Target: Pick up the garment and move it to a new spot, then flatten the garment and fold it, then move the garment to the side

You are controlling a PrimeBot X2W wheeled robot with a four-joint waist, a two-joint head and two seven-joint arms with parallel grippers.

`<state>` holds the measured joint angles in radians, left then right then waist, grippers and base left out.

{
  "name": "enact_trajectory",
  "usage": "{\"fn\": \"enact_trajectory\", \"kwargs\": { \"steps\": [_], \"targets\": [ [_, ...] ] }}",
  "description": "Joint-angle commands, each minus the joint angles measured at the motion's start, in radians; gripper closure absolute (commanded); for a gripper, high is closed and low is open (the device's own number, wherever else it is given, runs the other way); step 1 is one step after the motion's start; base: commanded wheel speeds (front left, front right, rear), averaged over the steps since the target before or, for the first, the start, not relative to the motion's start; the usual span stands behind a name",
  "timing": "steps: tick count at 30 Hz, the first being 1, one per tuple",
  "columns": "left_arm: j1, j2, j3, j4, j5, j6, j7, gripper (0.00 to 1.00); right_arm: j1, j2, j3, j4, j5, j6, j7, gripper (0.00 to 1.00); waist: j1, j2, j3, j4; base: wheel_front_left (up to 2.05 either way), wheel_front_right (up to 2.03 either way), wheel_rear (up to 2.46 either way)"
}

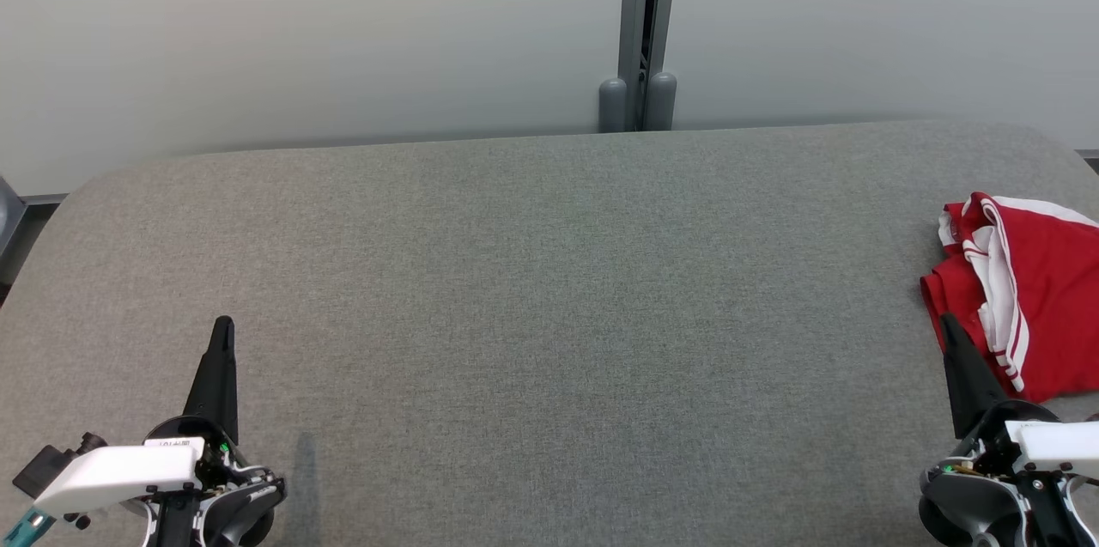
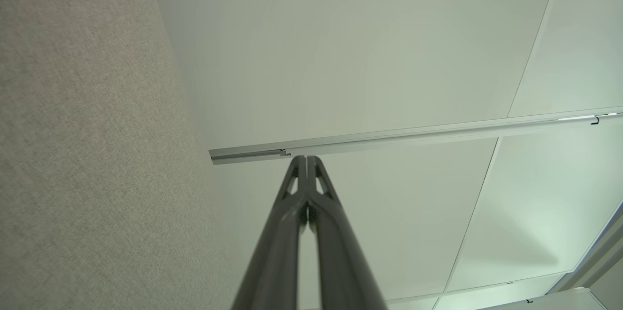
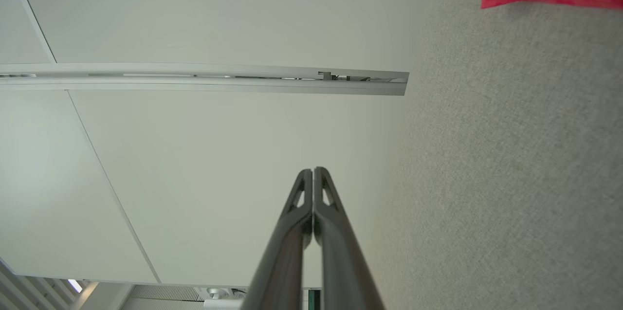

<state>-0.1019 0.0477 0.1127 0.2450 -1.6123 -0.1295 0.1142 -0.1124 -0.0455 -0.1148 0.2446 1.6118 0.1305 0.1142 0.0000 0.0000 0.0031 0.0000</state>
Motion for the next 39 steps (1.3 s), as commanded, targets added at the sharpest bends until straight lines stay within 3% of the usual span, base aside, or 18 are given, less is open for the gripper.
{"fn": "enact_trajectory", "kwargs": {
  "steps": [1, 39],
  "targets": [
    [-0.013, 0.005, 0.003, -0.003, -0.001, -0.004, 0.003, 1.00, 0.009, -0.009, 0.000, -0.003, 0.002, 0.000, 0.003, 1.00, 0.0000, 0.0000, 0.000, 0.000, 0.00, 0.00, 0.00],
    [-0.014, 0.005, 0.003, -0.003, -0.001, -0.004, 0.003, 1.00, 0.009, -0.010, 0.000, -0.003, 0.003, 0.000, 0.003, 1.00, 0.0000, 0.0000, 0.000, 0.000, 0.00, 0.00, 0.00]
  ]
}}
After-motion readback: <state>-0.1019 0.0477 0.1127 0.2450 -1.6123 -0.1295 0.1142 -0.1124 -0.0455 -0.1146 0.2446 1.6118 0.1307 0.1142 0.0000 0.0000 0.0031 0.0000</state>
